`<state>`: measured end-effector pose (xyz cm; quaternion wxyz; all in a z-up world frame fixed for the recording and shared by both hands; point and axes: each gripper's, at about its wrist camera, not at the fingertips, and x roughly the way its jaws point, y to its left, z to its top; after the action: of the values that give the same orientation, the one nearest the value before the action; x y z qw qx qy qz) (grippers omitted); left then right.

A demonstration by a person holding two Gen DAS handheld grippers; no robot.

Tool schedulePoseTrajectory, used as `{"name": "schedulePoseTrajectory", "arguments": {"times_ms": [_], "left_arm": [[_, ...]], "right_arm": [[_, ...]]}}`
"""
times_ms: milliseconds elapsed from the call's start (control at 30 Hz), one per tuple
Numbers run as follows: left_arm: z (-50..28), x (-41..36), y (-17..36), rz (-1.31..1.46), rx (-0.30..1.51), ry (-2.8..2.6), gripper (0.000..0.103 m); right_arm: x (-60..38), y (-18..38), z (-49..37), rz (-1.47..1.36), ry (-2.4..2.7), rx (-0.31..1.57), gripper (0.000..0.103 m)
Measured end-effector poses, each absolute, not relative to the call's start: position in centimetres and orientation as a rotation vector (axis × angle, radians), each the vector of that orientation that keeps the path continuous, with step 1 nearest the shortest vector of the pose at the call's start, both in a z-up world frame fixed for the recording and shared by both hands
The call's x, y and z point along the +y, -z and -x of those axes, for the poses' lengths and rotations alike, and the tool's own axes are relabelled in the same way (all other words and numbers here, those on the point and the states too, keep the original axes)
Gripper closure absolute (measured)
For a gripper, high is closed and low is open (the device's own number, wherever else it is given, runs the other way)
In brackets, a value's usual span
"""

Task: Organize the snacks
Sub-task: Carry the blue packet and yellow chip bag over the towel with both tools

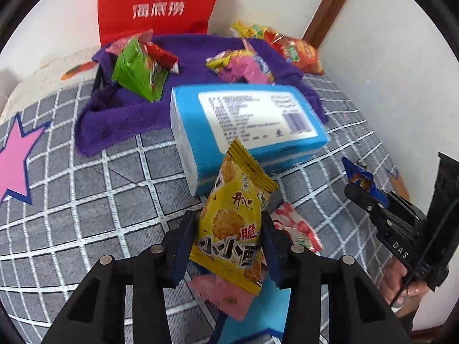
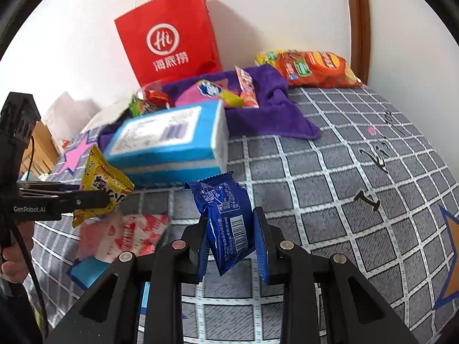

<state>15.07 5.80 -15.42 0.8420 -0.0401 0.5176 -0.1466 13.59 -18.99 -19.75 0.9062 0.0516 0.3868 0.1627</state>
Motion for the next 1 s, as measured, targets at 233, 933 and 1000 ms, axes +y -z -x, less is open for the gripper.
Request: {"name": "schedulePoseTrajectory", "arguments": {"times_ms": [233,933,1000], "left_arm": [[-14.7,7.7,11.4,0.102,1.012,0.276,0.061],[-24.7,9.7,3.9,0.143,0.863,0.191,0.061],[-25.8,9.4,3.9,0.150,0.862,0.189,0.061]], "right_arm": [[-18.3,16.1,-14.5,-0.120,-0.352,0.785,0.076],[-16.9,8.0,-27.1,-0.129,-0.350,0.743,0.076],[-16.7,8.2,-28.5,-0.129,-0.353,0.742,0.076]]}}
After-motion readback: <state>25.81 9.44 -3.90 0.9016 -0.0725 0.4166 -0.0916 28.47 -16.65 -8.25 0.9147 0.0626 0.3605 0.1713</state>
